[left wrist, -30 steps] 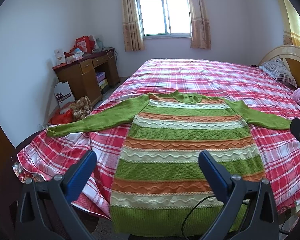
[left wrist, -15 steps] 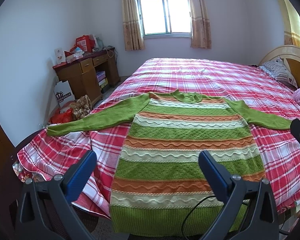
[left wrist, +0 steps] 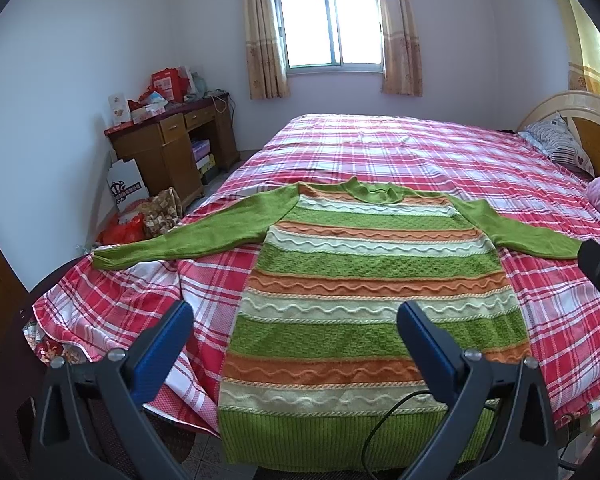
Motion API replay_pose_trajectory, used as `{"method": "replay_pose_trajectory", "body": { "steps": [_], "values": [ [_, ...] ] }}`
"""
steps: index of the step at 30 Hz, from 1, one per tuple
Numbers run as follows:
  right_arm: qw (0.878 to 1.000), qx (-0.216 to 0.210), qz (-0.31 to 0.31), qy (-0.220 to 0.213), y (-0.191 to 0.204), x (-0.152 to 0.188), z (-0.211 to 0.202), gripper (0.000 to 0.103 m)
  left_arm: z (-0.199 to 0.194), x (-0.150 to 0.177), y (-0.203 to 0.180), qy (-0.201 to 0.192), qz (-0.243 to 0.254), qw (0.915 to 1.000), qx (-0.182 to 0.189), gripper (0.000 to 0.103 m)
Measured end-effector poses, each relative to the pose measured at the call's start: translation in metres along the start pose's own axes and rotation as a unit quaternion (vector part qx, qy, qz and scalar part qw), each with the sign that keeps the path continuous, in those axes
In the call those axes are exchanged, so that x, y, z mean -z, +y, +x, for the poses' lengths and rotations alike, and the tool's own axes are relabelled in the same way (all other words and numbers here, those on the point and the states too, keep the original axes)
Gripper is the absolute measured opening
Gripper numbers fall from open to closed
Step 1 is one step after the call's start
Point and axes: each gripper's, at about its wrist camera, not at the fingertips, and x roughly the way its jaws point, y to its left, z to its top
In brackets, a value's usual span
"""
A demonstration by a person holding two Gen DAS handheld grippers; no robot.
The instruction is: Fold small clothes
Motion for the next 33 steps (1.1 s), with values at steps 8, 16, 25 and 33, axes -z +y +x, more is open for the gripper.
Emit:
{"method": "replay_pose_trajectory", "body": {
  "steps": [8,16,25,33],
  "values": [
    [1.000,0.000,0.000,0.002,-0.001,0.000,0.001,0.102,0.000,0.000,0.000,0.001,0.000,1.0000,-0.001,0.103],
    [1.000,0.001,-0.001,0.005,0.002,0.000,0.002,0.102,0.000,0.000,0.000,0.001,-0.001,1.0000,0.000,0.103],
    [1.000,0.004,-0.002,0.010,0.002,0.002,0.004,0.102,0.001,0.001,0.001,0.002,-0.001,1.0000,-0.001,0.103],
    [1.000,0.005,-0.004,0.020,0.004,0.006,0.010,0.102,0.005,0.001,0.002,0.007,-0.001,1.0000,0.001,0.103]
  ]
}}
